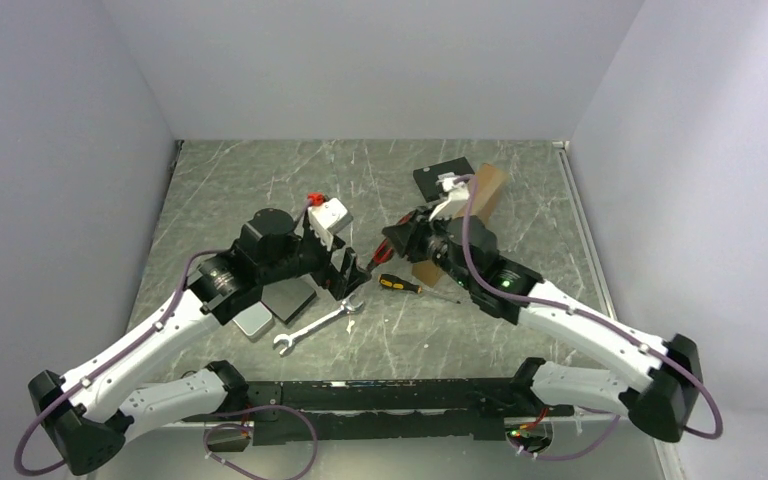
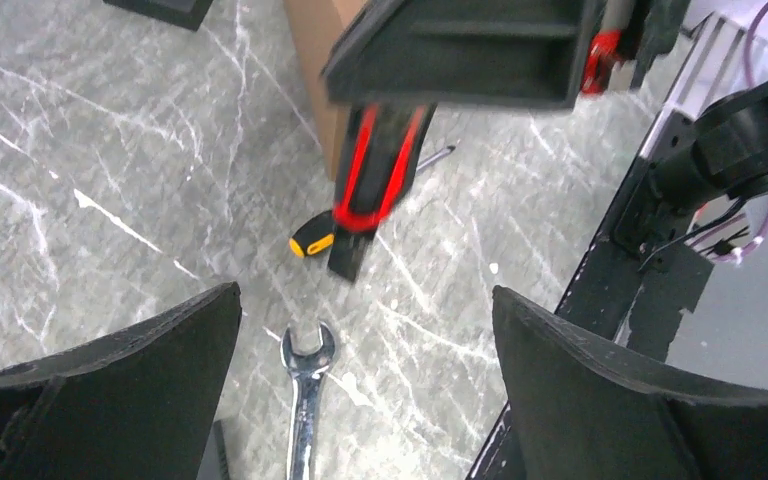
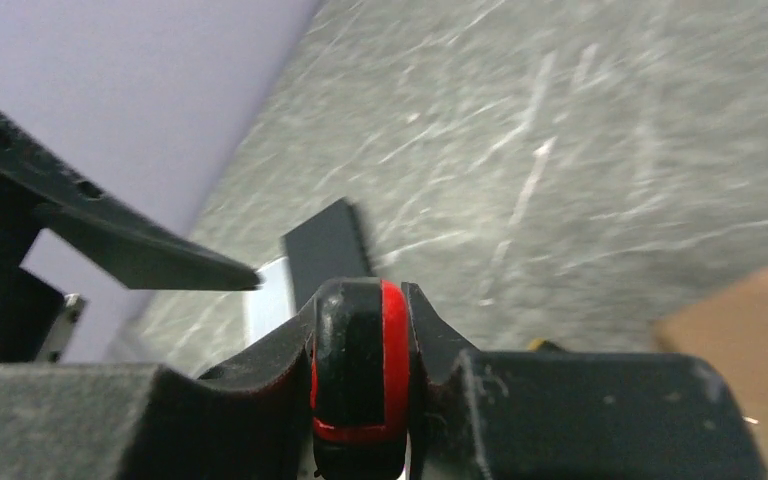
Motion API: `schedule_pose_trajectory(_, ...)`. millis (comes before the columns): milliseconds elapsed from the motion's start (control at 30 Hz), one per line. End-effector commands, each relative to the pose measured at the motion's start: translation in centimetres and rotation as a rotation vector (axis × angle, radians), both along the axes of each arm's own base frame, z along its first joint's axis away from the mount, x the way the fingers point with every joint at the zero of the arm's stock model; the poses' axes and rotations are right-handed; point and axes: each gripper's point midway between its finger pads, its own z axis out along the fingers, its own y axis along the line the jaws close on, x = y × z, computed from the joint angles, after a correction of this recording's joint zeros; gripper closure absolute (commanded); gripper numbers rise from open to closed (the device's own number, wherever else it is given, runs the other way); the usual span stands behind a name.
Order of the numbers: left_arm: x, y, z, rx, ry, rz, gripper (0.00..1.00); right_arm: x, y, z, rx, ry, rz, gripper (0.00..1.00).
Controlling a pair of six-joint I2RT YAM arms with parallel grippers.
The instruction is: Unpack the express box
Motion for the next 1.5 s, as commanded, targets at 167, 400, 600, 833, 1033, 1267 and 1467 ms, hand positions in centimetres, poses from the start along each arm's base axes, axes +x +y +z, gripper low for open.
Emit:
schedule_pose_trajectory(167,1.9,-1.7,5.6,-0.262,0.057,0.065,0.01,1.8,-18.1,7.2,-0.392,-0.248,-0.652,1.0)
schedule_pose_trajectory(400,8.6,-4.5,4.9,-0.373,0.355,0.214,0.01,0.3,-24.1,6.0,-0.497,-0.192,-0.881,1.0)
schedule_pose_trajectory(600,13.1,-8.9,2.7,-0.45,0.469,0.213,0.03,1.0,-25.0,3.6,-0.517,-0.167,-0.944,1.0)
schedule_pose_trajectory(833,16.6,-13.5,0.0,-0.44,0.585,0.129,0.04,4.1,-22.2,-0.9,-0.288,-0.086,-0.792,1.0)
schedule_pose_trajectory(1033,16.4,-15.1,-3.0,-0.375,0.694,0.057,0.07,5.7,-17.6,-2.5,-0.282,-0.08,-0.61,1.0)
schedule_pose_trajectory(1267,14.8,-13.6,-4.5,-0.301,0.752,-0.009,0.06,5.2,-13.7,-2.3,-0.186,-0.1,-0.497,1.0)
schedule_pose_trajectory(1467,14.1,-12.1,-3.6,-0.369,0.799,-0.085,0.07,5.2,-11.2,-2.3,-0.091,-0.09,-0.433,1.0)
